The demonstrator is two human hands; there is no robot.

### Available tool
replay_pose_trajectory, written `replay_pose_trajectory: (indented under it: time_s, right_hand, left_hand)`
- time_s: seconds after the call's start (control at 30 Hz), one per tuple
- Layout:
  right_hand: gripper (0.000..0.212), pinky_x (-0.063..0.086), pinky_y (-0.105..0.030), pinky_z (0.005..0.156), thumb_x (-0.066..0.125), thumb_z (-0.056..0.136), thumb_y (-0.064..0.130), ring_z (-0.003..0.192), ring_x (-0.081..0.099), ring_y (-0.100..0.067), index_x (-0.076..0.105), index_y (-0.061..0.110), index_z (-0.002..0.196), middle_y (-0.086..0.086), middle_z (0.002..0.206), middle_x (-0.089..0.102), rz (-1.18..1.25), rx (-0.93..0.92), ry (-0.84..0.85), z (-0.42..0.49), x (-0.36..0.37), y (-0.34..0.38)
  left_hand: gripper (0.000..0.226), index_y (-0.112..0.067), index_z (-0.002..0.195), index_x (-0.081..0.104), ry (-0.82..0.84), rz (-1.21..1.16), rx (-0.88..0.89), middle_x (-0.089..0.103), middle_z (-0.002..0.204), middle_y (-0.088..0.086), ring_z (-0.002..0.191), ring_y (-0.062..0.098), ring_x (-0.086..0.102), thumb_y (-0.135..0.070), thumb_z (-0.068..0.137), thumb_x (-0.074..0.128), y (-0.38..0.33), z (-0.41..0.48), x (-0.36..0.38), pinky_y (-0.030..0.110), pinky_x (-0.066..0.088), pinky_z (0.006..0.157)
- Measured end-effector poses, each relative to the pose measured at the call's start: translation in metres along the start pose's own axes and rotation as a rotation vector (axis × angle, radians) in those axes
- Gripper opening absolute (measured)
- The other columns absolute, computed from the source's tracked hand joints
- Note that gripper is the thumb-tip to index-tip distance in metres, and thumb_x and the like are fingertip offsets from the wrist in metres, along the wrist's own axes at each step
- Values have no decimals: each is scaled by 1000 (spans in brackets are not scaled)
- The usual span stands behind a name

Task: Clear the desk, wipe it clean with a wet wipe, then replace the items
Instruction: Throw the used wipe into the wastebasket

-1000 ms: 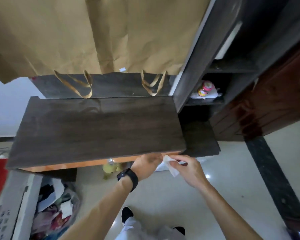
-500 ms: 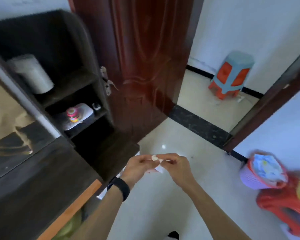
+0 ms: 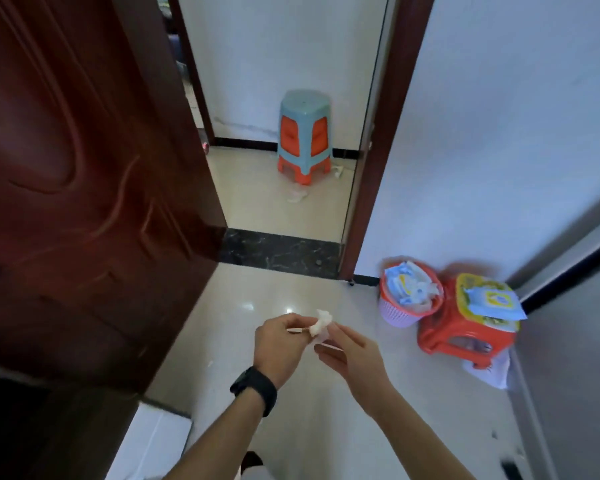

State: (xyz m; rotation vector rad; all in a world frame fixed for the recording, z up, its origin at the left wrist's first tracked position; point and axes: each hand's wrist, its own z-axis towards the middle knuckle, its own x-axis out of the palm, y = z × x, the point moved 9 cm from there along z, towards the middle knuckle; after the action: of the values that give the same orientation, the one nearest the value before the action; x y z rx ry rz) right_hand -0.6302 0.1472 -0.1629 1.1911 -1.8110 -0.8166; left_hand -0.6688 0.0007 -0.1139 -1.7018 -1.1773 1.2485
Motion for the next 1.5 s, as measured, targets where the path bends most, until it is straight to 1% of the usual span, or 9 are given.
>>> replay_pose_trajectory:
  time_s: [0.47,0.6,0.7,0.8,0.93,1.03,1.2,1.37,1.5]
  right_hand:
    - [6,56,-32,74,74,86,29,74,70,-5,79,32,87,10,74,75,-489,-181,-506,177,-182,139]
    - [13,44,-6,65,75,85,25,76,63,11,75,30,97,17,75,72,-571,-208,-663,213,-237,194]
    - [12,43,-5,64,75,86,22,76,63,10,73,29,96,13,78,72,-549,-199,-767,232,-284,219]
    - [12,43,-9,62,74,87,25,76,64,6,68,33,94,17,82,70,-506,-145,-865,255,-337,227]
    - [20,55,-35,72,73,86,25,83,66,-15,64,26,104,6,88,69,-473,-70,-969,297,-406,215]
    - [24,52,-35,75,70,87,23,86,64,-21,63,17,109,-2,93,67,-528,18,-955,341,-446,203]
    - [26,51,-38,85,64,83,27,95,63,-27,69,15,106,-9,99,70,-616,208,-795,429,-502,169]
    - [61,41,-33,96,63,84,26,122,56,-31,50,15,142,-13,136,59,-781,416,-487,502,-513,150]
    - [50,41,-28,97,59,92,30,124,56,-27,52,17,140,-7,140,58,-910,510,-330,510,-512,146]
  left_hand:
    - [30,-27,121,68,575,338,157,69,119,-9,103,6,65,-35,92,62,-85,238,224,26,51,96]
    - [40,-30,131,58,507,599,365,60,133,-2,123,19,55,-30,91,55,-143,323,271,34,44,104]
    - [57,-32,149,34,468,966,588,23,161,3,149,23,18,-37,94,50,-184,367,304,40,19,120]
    - [69,-29,156,16,327,1162,798,-8,165,7,151,28,-13,-41,95,47,-235,402,334,53,-1,120]
    - [85,-28,157,17,98,1192,1108,-9,165,7,151,33,-11,-39,85,60,-297,437,372,61,-2,116]
    - [91,-32,157,7,-26,1226,1190,-9,165,2,151,34,-9,-38,84,61,-328,468,399,63,-3,115]
    - [91,-26,157,-1,-125,1281,980,-20,162,2,147,33,-24,-48,88,54,-336,537,434,66,0,116]
    - [100,-23,155,-12,-173,1327,975,-37,156,3,140,37,-37,-52,88,56,-317,571,452,64,-16,112]
    - [100,-26,154,-15,-168,1364,949,-38,155,0,140,35,-38,-51,89,57,-309,576,451,62,-17,111]
